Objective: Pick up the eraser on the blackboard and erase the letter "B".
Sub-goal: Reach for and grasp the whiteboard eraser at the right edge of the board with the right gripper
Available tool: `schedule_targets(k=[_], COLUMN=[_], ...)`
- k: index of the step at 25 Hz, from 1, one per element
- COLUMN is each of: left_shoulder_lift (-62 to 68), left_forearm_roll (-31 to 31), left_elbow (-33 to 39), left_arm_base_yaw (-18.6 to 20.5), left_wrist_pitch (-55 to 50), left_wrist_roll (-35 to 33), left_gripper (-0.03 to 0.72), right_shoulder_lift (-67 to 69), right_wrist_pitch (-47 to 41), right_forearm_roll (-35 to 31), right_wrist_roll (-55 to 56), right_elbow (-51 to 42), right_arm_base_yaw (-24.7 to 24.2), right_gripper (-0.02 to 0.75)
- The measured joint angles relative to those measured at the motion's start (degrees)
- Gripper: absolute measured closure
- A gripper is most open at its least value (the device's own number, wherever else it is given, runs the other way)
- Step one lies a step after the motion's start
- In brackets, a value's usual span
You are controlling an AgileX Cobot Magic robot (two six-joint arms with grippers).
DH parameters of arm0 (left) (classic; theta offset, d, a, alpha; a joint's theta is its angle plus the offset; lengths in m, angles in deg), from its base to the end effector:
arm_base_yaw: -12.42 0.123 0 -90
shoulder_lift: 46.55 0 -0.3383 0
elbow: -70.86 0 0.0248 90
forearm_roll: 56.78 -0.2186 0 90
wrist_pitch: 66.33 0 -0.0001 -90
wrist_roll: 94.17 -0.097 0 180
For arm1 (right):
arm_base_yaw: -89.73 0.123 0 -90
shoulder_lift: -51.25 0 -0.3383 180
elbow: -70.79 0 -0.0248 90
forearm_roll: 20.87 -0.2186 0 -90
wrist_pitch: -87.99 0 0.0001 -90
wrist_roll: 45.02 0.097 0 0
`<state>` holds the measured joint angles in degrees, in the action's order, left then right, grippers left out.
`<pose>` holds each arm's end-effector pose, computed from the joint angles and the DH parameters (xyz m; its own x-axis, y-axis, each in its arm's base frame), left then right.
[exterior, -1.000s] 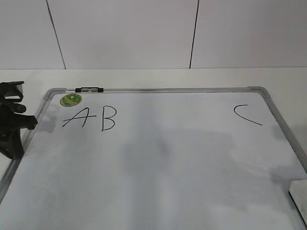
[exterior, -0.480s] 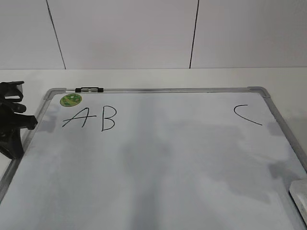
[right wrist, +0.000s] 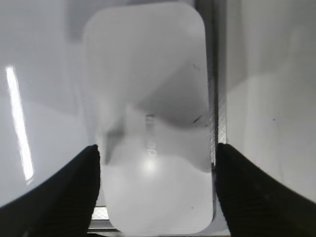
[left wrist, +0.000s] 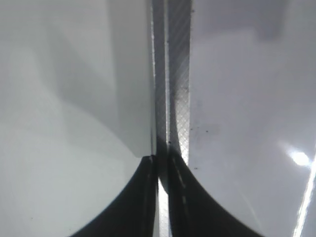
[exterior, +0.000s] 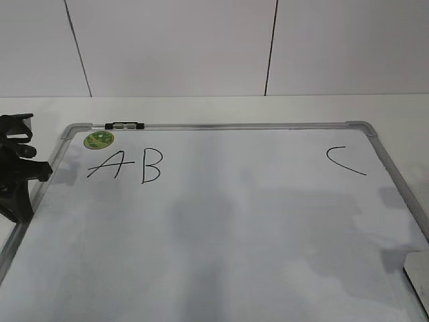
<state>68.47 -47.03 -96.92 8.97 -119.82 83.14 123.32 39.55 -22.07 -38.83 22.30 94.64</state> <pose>0.3301 -0.0331 0.2209 -0.9999 0.0058 0.0132 0.0039 0.9908 -0.1356 0.1146 0.0114 0.2599 -0.9815 0.0377 -0.1876 0.0311 0.9988 0.0385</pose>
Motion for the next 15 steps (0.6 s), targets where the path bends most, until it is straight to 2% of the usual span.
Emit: schedule_targets(k=[12, 15], left_shoulder_lift=[0.0, 0.0], left_forearm_roll=[0.0, 0.0], left_elbow=[0.0, 0.0], left_arm_base_yaw=[0.0, 0.0], left_wrist_pitch=[0.0, 0.0], left_wrist_roll=[0.0, 0.0], left_gripper=[0.647, 0.647], right_shoulder_lift=[0.0, 0.0], right_wrist_pitch=[1.8, 2.0], right_forearm_roll=[1.2, 1.2], right_wrist_roll=[0.0, 0.0], right_elbow=[-0.7, -0.7], right_arm_base_yaw=[0.0, 0.0], right_gripper=[0.183, 0.139])
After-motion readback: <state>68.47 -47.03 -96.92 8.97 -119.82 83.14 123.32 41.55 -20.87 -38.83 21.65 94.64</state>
